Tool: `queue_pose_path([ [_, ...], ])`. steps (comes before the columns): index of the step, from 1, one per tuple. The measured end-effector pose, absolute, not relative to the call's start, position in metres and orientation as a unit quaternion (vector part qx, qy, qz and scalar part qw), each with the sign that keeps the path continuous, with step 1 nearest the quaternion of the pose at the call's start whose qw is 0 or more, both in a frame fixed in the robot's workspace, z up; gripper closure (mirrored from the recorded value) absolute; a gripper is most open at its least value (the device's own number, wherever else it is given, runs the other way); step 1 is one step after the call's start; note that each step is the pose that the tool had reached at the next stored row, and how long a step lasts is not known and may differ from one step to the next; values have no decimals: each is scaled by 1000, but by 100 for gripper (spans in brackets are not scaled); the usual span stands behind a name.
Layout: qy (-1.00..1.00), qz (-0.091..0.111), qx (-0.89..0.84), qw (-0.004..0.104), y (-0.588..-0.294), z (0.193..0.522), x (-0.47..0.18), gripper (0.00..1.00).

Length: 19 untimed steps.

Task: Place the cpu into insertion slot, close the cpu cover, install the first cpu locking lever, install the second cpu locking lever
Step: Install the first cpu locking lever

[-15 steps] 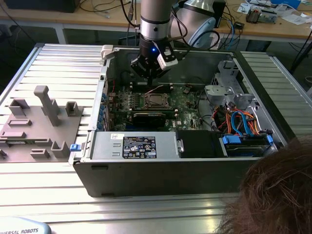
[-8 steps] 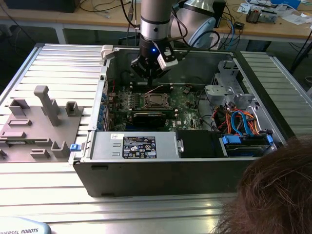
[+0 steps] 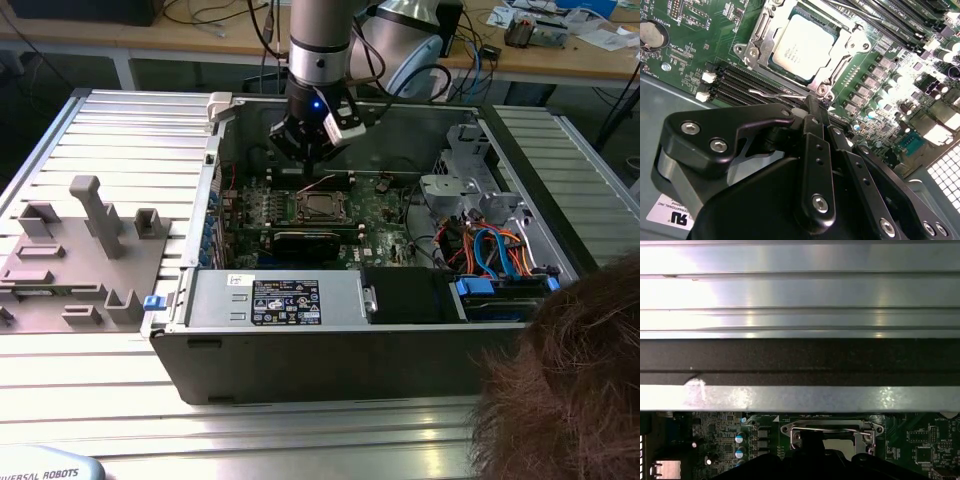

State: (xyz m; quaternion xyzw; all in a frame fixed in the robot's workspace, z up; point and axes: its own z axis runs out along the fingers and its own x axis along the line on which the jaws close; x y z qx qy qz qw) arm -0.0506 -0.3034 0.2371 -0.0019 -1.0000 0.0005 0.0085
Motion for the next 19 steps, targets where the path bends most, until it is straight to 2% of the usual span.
queue_pose_path([
  [19, -1000, 1, -2, 9, -303, 232, -51, 89],
])
